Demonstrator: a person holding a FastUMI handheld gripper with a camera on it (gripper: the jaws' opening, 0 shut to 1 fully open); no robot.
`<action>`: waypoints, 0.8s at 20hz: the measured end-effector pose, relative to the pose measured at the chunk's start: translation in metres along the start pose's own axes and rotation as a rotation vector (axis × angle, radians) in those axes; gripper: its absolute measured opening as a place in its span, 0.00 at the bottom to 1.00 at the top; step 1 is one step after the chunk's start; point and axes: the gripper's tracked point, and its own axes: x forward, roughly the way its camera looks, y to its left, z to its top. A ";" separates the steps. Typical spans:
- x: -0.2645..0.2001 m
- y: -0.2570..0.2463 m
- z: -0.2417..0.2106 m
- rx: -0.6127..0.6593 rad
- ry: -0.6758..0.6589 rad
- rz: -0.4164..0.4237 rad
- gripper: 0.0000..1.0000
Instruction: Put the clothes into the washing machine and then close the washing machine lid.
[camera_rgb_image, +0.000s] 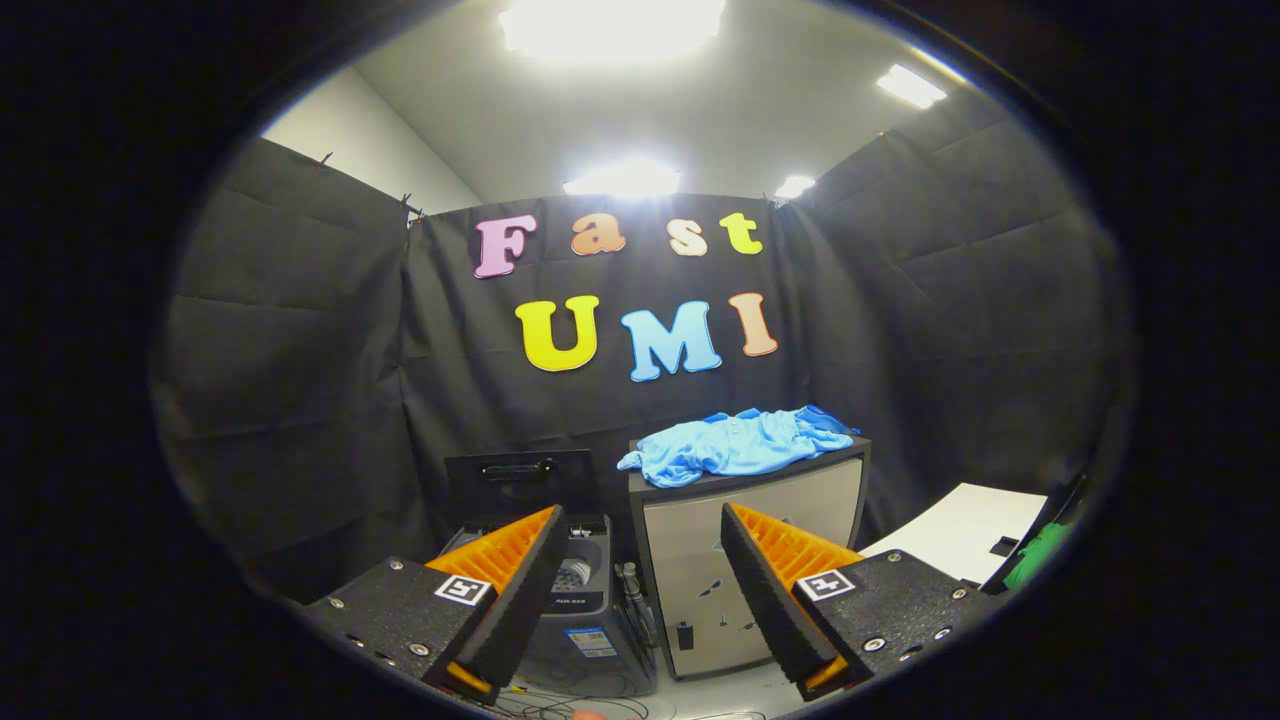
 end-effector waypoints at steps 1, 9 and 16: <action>0.003 -0.001 0.001 0.000 0.002 -0.003 0.95; 0.045 -0.032 0.025 -0.030 0.041 -0.078 0.95; 0.118 -0.079 0.048 -0.052 0.083 -0.201 0.96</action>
